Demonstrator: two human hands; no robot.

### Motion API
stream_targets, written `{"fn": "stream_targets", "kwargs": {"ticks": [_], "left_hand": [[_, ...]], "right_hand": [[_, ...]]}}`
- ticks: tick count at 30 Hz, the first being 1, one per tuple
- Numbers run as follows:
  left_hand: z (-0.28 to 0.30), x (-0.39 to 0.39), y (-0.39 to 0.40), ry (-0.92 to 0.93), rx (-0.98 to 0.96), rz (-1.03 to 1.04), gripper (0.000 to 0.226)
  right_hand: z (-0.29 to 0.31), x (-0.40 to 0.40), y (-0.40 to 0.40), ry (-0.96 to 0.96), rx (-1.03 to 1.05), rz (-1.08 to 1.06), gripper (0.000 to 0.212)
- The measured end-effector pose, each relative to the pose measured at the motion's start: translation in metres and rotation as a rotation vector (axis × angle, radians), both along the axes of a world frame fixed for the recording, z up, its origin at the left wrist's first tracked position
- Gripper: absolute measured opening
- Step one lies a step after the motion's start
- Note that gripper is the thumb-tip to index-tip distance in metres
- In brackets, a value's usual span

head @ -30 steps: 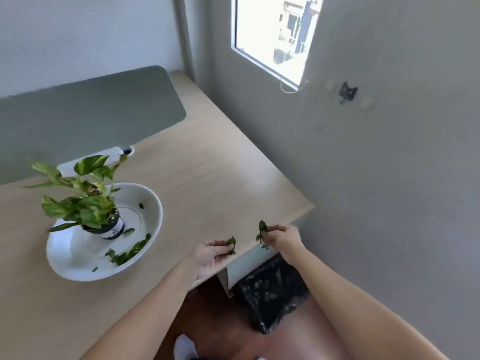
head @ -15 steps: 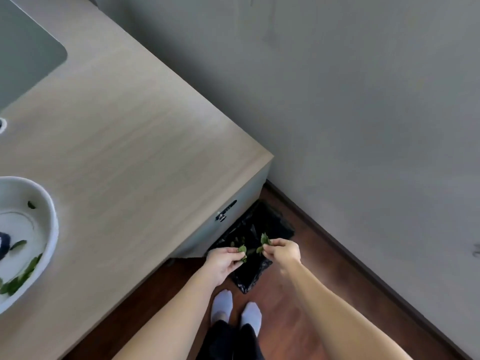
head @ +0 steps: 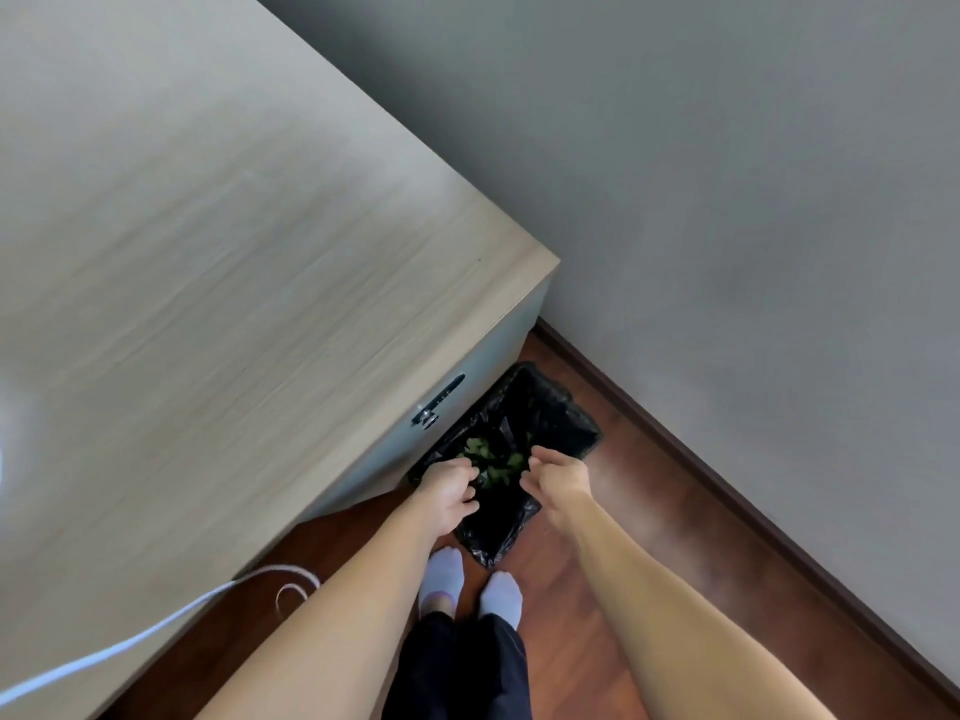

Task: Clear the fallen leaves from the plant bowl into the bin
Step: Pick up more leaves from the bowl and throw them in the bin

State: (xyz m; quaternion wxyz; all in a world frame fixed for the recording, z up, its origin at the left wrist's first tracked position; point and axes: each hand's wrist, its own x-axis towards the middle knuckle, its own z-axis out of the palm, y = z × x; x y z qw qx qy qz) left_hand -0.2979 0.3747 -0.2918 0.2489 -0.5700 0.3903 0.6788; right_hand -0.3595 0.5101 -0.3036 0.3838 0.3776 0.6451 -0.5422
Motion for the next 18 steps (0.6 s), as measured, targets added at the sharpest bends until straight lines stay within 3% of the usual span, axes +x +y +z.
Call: {"fn": "stream_targets", "kwargs": {"ticks": [5, 13, 17, 18], "left_hand": [[0.047, -0.012, -0.003, 0.036, -0.020, -0.033, 0.044], [0.192, -0.028, -0.026, 0.246, -0.040, -0.234, 0.043], [0.259, -0.014, -0.061, 0.389, -0.116, -0.188, 0.010], [0.272, -0.007, -0.073, 0.408, -0.150, -0.181, 0.011]], "right_hand": [[0.055, -0.010, 0.002, 0.058, -0.003, 0.005, 0.030], [0.184, -0.036, -0.017, 0.246, -0.081, 0.156, 0.024], [0.242, -0.049, -0.057, 0.376, -0.136, 0.288, 0.026], [0.254, -0.051, -0.070, 0.408, -0.153, 0.320, 0.026]]}}
